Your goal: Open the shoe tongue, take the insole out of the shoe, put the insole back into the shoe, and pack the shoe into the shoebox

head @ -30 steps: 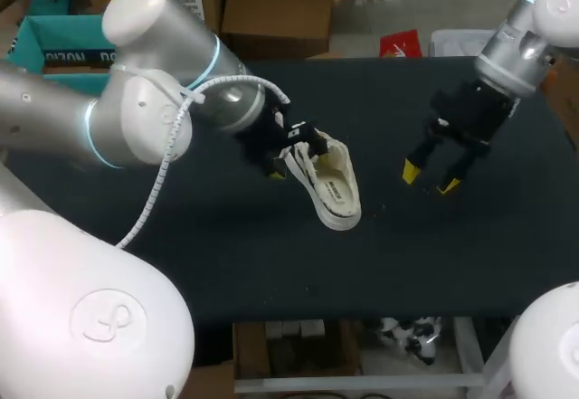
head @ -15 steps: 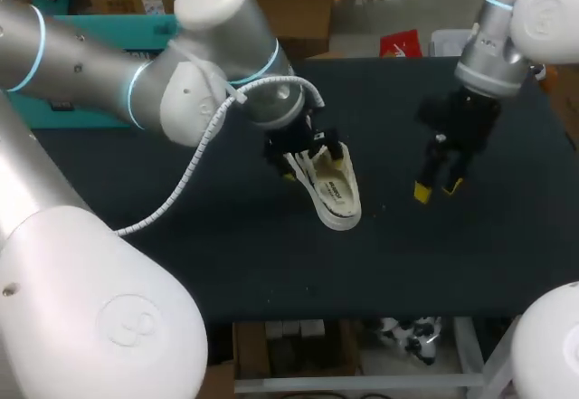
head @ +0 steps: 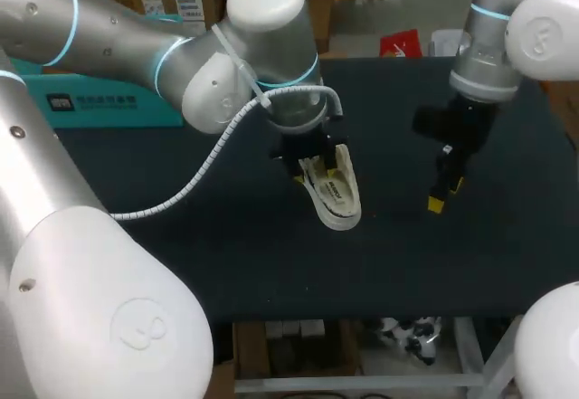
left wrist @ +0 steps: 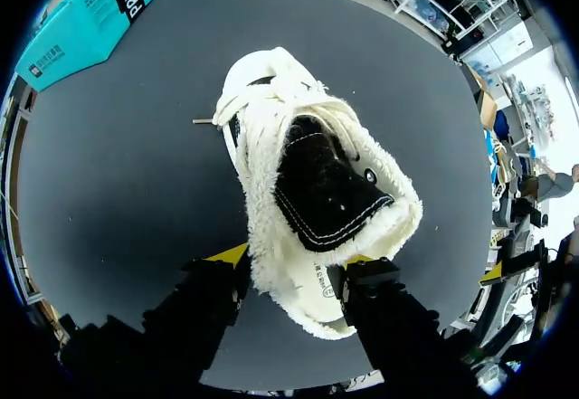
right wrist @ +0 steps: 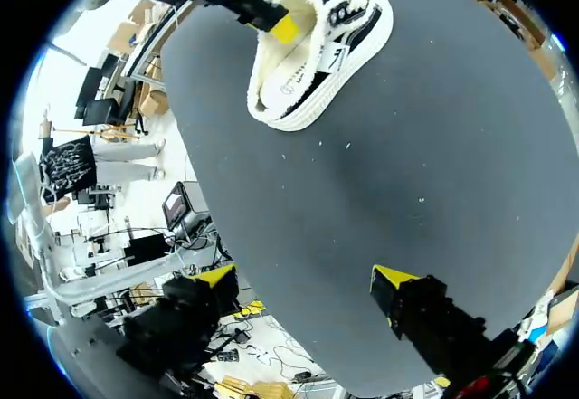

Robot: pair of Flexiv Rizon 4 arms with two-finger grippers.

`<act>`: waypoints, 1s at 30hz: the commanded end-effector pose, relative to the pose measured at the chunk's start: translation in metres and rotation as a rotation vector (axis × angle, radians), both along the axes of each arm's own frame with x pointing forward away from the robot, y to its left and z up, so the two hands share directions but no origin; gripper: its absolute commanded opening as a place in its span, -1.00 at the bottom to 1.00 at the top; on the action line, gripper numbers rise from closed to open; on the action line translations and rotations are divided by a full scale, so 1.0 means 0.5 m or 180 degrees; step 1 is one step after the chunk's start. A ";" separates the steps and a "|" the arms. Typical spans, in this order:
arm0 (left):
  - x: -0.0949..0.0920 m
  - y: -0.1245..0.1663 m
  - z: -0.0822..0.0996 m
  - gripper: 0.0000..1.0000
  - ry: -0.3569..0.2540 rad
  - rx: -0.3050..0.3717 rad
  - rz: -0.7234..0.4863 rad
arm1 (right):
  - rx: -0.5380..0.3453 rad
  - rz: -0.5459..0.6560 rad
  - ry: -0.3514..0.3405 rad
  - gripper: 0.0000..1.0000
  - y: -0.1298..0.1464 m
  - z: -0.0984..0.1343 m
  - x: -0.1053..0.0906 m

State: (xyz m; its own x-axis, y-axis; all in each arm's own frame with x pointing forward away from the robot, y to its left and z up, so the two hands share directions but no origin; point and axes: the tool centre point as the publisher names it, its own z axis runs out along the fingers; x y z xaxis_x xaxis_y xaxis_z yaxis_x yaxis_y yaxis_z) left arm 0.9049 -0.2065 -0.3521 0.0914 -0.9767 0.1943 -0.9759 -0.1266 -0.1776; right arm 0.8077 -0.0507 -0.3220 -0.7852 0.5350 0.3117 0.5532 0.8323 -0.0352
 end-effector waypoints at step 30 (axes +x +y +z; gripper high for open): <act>-0.003 0.071 0.028 -1.00 -0.0455 -0.0133 0.0339 | -0.0065 0.0536 -0.0468 1.00 -0.062 -0.007 -0.049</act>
